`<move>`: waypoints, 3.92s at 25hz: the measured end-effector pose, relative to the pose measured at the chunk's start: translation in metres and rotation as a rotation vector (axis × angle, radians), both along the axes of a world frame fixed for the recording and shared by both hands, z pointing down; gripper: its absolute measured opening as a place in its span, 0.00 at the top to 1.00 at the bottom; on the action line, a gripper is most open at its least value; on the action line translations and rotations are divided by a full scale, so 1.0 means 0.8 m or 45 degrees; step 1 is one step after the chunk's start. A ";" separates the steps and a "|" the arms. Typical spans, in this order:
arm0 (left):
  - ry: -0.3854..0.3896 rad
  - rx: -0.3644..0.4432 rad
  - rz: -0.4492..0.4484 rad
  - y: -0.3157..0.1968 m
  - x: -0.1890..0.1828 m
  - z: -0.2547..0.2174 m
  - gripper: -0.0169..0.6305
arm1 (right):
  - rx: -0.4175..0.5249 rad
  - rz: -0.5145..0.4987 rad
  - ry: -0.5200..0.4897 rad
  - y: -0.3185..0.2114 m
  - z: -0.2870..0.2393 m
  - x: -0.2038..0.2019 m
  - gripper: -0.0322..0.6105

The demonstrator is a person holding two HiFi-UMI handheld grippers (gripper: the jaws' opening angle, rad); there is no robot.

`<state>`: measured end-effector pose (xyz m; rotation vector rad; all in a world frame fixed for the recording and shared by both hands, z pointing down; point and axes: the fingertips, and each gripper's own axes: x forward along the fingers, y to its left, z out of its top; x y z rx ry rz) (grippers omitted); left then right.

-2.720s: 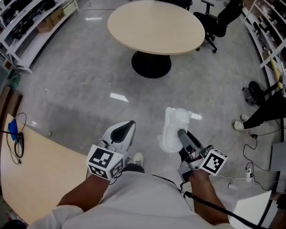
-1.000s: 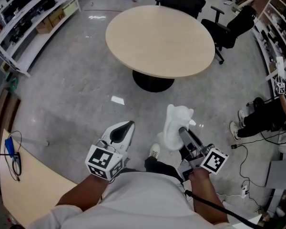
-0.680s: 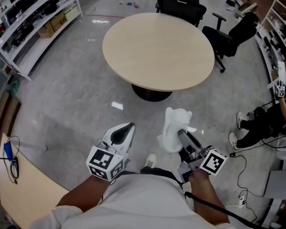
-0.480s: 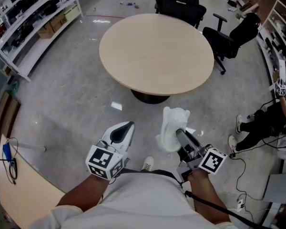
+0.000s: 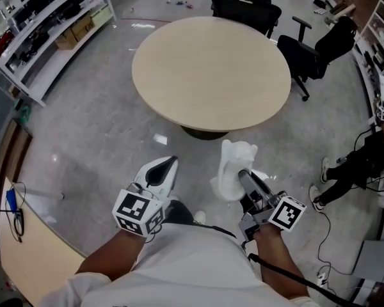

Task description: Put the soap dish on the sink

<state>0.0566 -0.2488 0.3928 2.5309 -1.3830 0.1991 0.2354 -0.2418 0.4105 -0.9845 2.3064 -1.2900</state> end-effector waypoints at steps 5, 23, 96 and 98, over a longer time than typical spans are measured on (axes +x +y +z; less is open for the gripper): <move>-0.007 -0.010 -0.005 -0.008 0.002 0.008 0.96 | -0.001 0.009 -0.012 -0.012 0.006 0.007 0.74; 0.015 -0.039 0.054 -0.067 0.018 0.024 0.96 | -0.042 0.041 0.016 -0.063 0.023 0.014 0.74; -0.002 -0.387 0.040 -0.386 -0.041 0.130 0.96 | -0.832 0.021 0.122 -0.418 0.290 -0.079 0.74; -0.003 -0.394 0.041 -0.387 -0.041 0.132 0.96 | -0.838 0.021 0.118 -0.419 0.291 -0.079 0.74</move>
